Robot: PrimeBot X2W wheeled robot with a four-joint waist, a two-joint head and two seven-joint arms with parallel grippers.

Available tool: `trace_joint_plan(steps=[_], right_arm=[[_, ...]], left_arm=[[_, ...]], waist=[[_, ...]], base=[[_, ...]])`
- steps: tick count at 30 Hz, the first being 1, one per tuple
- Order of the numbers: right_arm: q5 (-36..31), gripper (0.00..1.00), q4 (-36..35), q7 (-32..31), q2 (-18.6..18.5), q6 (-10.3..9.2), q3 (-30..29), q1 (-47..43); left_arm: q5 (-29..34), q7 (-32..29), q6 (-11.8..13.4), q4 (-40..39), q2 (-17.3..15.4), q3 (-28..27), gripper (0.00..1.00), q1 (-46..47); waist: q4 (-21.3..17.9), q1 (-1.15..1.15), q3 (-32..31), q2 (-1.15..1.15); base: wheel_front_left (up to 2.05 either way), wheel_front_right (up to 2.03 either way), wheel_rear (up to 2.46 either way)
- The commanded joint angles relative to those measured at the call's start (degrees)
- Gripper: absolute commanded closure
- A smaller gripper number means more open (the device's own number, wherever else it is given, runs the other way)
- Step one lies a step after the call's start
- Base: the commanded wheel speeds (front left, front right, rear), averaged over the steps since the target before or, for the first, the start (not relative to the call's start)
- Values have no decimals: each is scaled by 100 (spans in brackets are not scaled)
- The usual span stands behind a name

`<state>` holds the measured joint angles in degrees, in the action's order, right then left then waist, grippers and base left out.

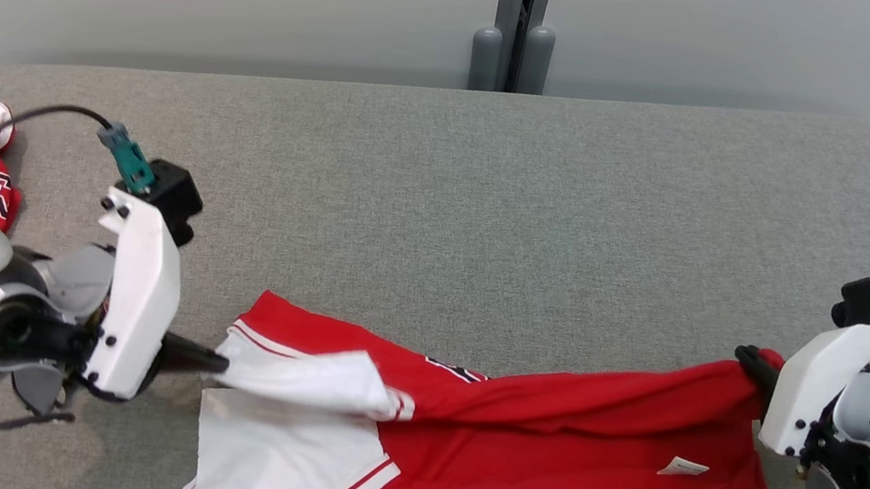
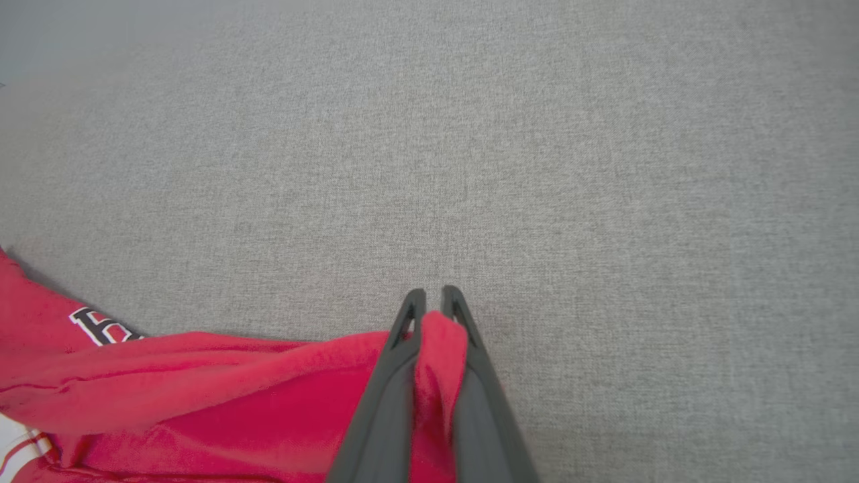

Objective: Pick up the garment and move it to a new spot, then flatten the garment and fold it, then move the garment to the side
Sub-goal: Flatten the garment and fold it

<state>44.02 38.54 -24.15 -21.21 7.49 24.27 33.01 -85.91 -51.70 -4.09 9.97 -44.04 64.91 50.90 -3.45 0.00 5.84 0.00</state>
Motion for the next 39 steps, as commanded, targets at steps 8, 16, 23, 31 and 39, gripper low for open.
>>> trace_joint_plan(steps=[8, 16, 23, 31, 39], right_arm=[[356, 83, -455, -459, -305, 1, 466, -215], [381, 0, -527, -681, -464, 1, 687, -240], [464, 0, -699, -754, -610, 1, 676, -319], [552, 0, -1348, -462, -871, 1, 1, -639], [-187, 0, -2173, 730, -555, 1, -1253, -1276]], left_arm=[[-162, -252, 191, -273, -73, 180, 100, -301], [-233, -348, 205, -273, -34, 277, 0, -458], [-230, -254, 227, -245, -48, 218, 0, -476], [29, 764, 192, -174, 11, -179, 0, -503], [490, 2837, 533, -380, -117, -893, 0, -906]], waist=[[-35, 0, 52, 0], [-79, 0, 26, 0], [-97, 0, -192, 0], [-81, 0, -542, 0], [-58, 0, -675, 0]], base=[[0, 0, 0], [0, 0, 0], [0, 0, 0], [0, 0, 0], [0, 0, 0]])
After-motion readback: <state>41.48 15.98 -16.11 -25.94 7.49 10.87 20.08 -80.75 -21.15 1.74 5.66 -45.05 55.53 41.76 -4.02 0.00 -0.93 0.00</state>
